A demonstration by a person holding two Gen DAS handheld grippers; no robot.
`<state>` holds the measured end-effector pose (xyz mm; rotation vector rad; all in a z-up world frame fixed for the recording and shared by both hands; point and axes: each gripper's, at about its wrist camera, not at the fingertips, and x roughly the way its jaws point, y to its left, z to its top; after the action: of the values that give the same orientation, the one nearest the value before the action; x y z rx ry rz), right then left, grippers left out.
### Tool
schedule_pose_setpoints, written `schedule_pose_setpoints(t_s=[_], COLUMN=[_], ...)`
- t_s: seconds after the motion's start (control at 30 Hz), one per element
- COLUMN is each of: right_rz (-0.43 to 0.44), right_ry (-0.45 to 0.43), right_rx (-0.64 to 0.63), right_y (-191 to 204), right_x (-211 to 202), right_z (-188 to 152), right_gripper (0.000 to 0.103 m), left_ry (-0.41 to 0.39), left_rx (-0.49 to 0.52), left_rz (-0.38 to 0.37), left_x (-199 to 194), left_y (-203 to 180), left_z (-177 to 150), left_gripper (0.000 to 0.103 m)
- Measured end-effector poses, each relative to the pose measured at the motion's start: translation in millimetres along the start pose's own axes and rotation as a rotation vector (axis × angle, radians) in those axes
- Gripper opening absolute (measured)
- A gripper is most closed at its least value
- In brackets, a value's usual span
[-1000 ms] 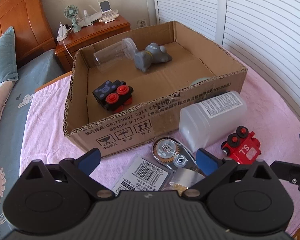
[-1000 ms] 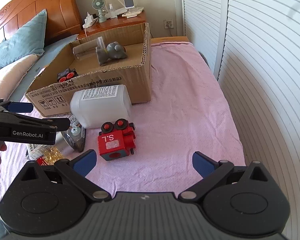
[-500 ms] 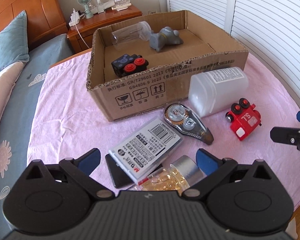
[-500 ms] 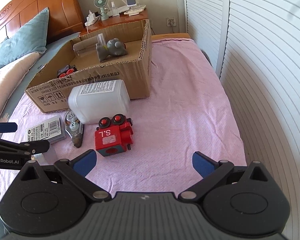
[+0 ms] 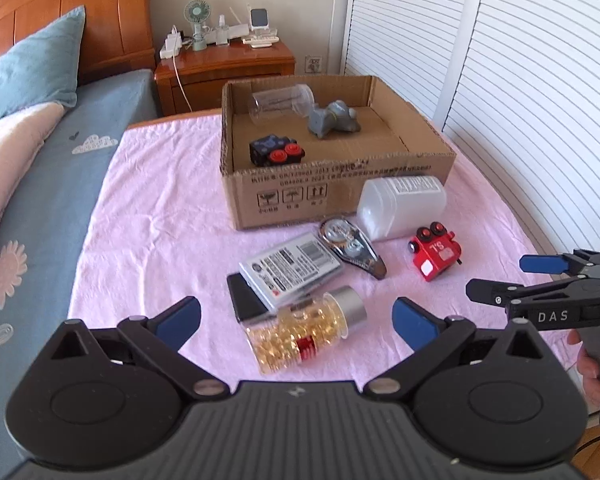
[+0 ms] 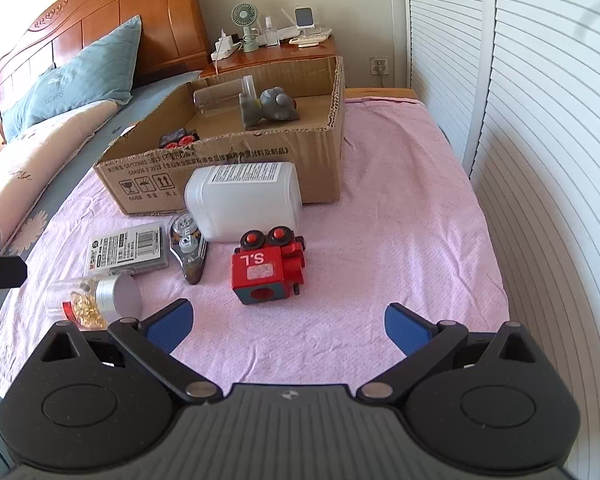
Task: Organize rigid objects
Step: 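Lower the left gripper around the gold capsule bottle while right tool approaches the red train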
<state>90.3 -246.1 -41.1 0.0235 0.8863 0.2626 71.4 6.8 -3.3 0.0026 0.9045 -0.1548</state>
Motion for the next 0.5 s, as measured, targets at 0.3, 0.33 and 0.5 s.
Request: schedule_pose_setpoints(t_s=[0.3,0.33,0.5], right_rz=[-0.031,-0.037,-0.073], right_ry=[0.061,0.068,0.089], right_rx=[-0.01,-0.012,-0.051], right_y=[-11,-12,-9], right_x=[11,13,20], right_z=[-20,-21,-24], right_gripper=[0.103,0.103,0.103], left_ry=[0.079,0.077,0.048], left_rx=[-0.115,-0.136,-0.162], left_rz=[-0.024,-0.042,-0.068], left_x=[48,51,62], left_y=[-2,-1,-6], left_z=[-33,-34,-33], left_gripper=[0.101,0.101,0.101])
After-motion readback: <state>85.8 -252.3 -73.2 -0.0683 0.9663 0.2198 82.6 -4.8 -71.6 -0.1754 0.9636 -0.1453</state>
